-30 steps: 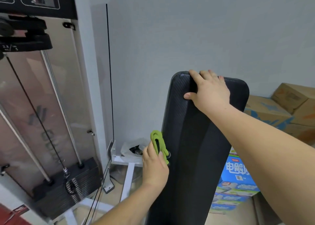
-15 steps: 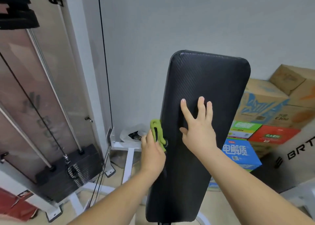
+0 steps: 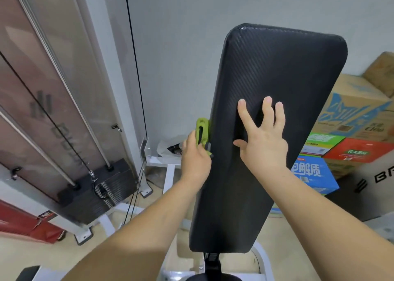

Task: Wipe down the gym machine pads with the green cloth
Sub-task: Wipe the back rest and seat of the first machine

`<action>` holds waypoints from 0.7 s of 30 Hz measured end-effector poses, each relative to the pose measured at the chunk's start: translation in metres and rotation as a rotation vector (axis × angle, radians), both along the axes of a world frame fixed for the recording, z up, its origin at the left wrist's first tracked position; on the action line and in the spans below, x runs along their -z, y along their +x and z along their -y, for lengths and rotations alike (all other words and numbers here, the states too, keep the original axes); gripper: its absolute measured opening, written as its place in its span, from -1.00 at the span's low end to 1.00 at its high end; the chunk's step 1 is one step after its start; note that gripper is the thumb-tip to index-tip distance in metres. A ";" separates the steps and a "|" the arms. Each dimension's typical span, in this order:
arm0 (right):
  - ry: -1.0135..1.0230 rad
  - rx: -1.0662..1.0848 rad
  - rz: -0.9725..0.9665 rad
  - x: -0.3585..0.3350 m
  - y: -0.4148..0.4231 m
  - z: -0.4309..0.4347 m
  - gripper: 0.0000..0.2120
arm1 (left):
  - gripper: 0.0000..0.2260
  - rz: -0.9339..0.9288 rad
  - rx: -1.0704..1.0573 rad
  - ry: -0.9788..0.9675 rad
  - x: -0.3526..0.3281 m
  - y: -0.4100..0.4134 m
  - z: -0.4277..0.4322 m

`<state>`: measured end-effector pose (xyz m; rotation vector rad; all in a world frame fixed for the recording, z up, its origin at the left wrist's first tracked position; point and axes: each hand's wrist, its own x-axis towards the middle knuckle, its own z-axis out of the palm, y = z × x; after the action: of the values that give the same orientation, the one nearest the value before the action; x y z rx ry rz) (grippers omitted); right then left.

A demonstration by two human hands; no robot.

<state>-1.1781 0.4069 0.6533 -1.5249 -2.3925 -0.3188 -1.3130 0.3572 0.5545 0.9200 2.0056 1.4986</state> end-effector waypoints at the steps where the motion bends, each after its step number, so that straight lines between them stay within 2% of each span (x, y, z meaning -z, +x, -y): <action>1: -0.001 -0.001 0.003 0.001 0.000 0.000 0.00 | -0.65 0.020 0.003 -0.103 0.023 0.010 0.020; 3: -0.001 -0.006 0.008 0.003 0.002 -0.002 0.00 | -0.68 0.091 0.065 -0.293 0.060 0.025 0.059; 5: -0.017 -0.031 -0.003 0.000 0.004 -0.002 -0.02 | -0.77 0.195 0.092 -0.366 0.069 0.031 0.082; 7: -0.049 -0.096 -0.057 -0.004 0.010 -0.002 -0.12 | -0.79 0.203 0.047 -0.365 0.055 0.027 0.083; 9: -0.098 -0.199 -0.222 -0.002 0.027 0.001 -0.26 | -0.78 0.128 -0.024 -0.256 0.027 0.022 0.076; 12: -0.141 -0.257 -0.500 0.021 0.064 0.009 -0.31 | -0.66 -0.125 -0.046 0.007 -0.038 0.020 0.057; 15: -0.241 -0.132 -0.627 0.048 0.100 0.006 -0.24 | -0.50 -0.556 -0.057 0.200 -0.095 0.027 0.031; 18: -0.393 -0.091 -0.659 0.071 0.122 -0.004 -0.20 | -0.42 -1.006 -0.103 0.193 -0.100 0.029 -0.004; 21: -0.329 -0.167 -0.593 0.100 0.137 -0.010 -0.19 | -0.45 -1.127 -0.224 0.156 -0.059 0.044 -0.027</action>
<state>-1.0408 0.4173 0.5529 -1.2854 -2.1220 0.5183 -1.2692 0.3839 0.6139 1.9664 2.8153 1.3751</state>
